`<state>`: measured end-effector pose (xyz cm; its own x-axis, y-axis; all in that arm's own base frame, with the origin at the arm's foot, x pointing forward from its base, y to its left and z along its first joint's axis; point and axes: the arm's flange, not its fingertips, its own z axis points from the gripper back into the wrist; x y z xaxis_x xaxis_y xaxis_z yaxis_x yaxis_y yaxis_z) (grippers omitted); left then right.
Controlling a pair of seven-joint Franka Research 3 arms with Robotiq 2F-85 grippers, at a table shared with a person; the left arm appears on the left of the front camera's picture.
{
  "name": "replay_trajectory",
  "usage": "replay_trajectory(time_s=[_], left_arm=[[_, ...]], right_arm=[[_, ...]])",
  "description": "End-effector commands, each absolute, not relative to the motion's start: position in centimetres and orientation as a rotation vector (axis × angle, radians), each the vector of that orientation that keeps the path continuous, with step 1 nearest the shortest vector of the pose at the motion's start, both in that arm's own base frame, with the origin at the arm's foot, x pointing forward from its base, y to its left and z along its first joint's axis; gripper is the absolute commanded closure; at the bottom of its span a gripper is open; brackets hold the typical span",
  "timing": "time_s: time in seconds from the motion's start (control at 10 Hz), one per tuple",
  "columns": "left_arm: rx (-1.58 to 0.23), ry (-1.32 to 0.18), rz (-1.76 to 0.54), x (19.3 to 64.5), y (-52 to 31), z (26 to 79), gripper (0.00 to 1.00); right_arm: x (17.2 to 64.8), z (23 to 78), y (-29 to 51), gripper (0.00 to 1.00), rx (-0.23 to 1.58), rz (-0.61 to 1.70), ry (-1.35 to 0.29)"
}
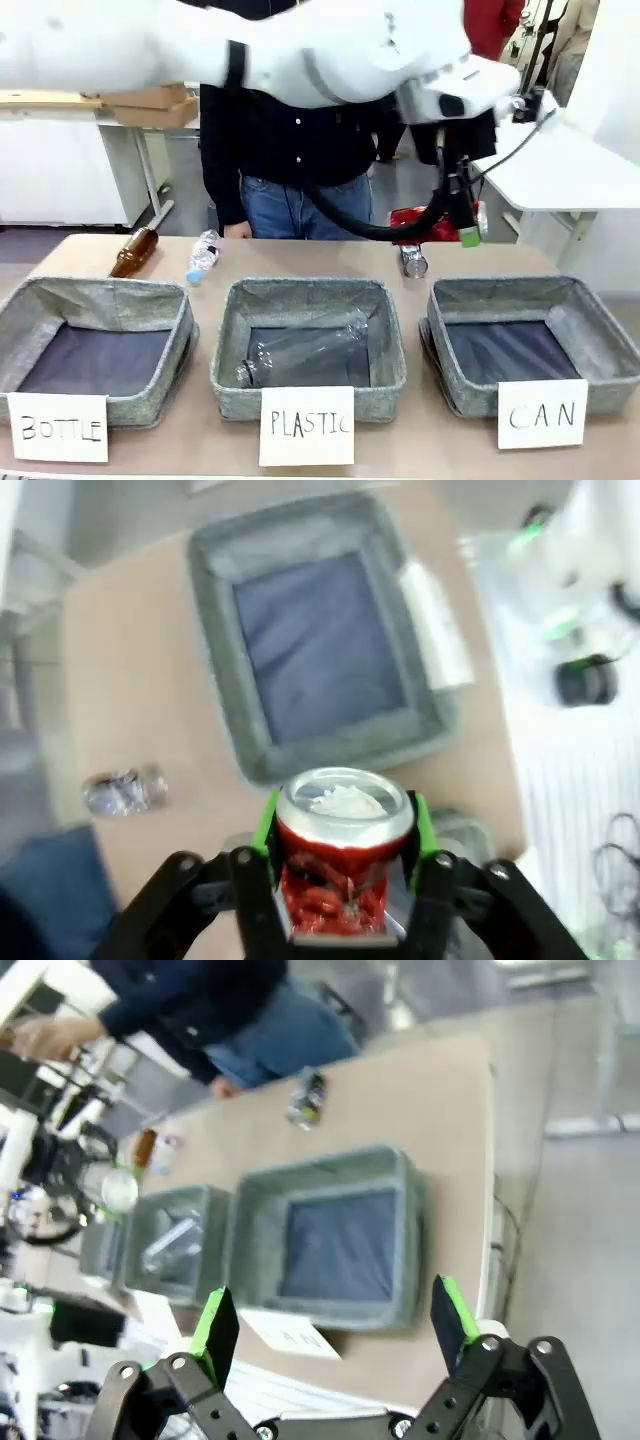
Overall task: Sort the can waste into the basket.
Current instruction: Pick up the can waste from the table and place it in the right Fabric basket.
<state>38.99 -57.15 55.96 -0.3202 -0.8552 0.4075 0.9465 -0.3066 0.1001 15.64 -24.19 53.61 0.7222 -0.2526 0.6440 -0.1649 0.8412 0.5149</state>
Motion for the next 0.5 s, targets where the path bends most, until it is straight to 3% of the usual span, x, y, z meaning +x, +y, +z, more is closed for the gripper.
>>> replay_trajectory(time_s=[0.0,0.4], left_arm=[[-0.431,-0.438,-1.922,43.5,-63.6,54.7,0.45],[-0.491,-0.36,-1.899,43.9,-68.4,52.3,0.45]], right_arm=[[17.7,55.2,-22.8,0.0,0.636,-0.035,-0.815],[17.7,55.2,-22.8,0.0,0.636,-0.035,-0.815]])
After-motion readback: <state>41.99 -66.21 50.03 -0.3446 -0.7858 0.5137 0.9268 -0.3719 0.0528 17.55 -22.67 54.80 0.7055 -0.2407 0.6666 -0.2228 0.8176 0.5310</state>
